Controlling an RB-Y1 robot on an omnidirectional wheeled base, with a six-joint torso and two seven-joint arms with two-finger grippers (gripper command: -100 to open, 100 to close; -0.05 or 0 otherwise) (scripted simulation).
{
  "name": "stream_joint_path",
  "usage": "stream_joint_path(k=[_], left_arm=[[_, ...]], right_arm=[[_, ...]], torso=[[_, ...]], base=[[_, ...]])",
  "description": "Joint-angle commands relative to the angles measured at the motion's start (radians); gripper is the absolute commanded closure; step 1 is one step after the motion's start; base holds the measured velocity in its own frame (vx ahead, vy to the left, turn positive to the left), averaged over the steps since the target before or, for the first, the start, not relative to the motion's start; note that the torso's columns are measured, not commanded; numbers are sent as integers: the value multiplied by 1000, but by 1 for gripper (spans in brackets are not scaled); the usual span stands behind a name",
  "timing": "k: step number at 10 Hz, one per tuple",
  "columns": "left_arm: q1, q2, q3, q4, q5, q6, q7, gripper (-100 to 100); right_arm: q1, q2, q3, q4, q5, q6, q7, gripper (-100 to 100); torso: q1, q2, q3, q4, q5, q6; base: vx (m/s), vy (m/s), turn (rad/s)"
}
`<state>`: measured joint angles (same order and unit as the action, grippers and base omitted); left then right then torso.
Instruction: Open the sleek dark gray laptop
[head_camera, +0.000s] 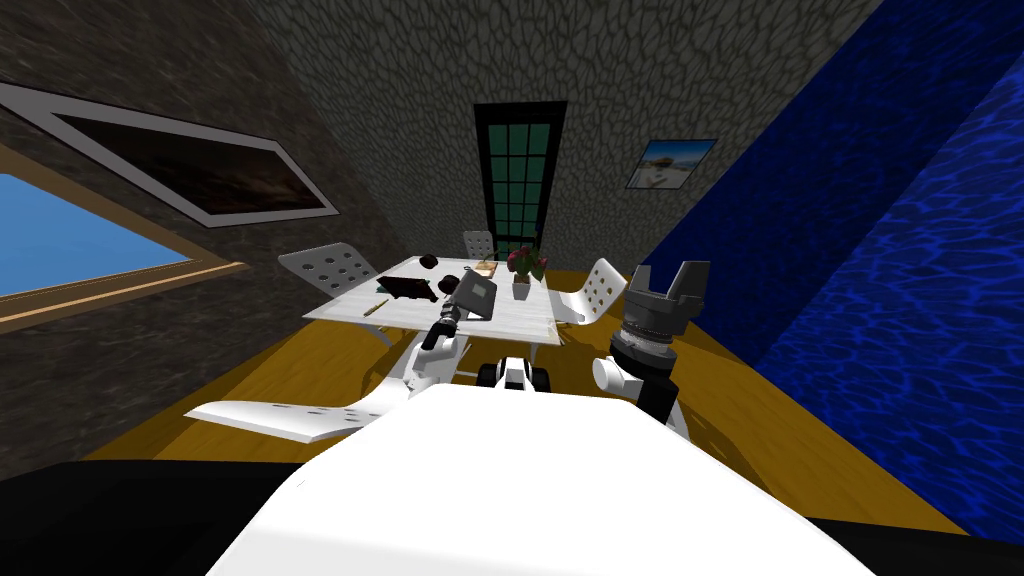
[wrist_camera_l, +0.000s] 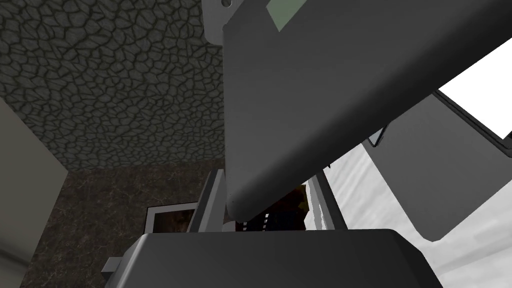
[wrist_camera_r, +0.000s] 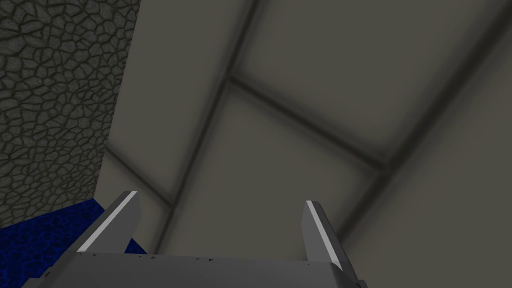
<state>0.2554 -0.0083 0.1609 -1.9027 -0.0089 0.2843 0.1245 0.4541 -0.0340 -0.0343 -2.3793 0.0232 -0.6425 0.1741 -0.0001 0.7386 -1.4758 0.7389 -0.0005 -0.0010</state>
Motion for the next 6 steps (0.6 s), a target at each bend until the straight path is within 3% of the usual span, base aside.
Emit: stream_joint_path(k=[1, 3, 4, 6], left_arm=[[0, 1, 1, 0, 2, -3, 1, 100], [0, 1, 1, 0, 2, -3, 1, 100], [16, 0, 1, -49, 2, 38, 4, -100], [31, -1, 1, -106, 3, 78, 7, -100]], right_arm=[[0, 0, 0, 0, 0, 0, 0, 0], [0, 0, 0, 0, 0, 0, 0, 0], [0, 0, 0, 0, 0, 0, 0, 0], [0, 0, 0, 0, 0, 0, 0, 0]], torso=[[1, 1, 0, 0, 0, 1], [0, 1, 0, 0, 0, 1], [-1, -1, 0, 0, 0, 1], [1, -1, 0, -1, 1, 1]], base=[[-8, 8, -27], [8, -8, 26], [16, -6, -25], [14, 11, -43]])
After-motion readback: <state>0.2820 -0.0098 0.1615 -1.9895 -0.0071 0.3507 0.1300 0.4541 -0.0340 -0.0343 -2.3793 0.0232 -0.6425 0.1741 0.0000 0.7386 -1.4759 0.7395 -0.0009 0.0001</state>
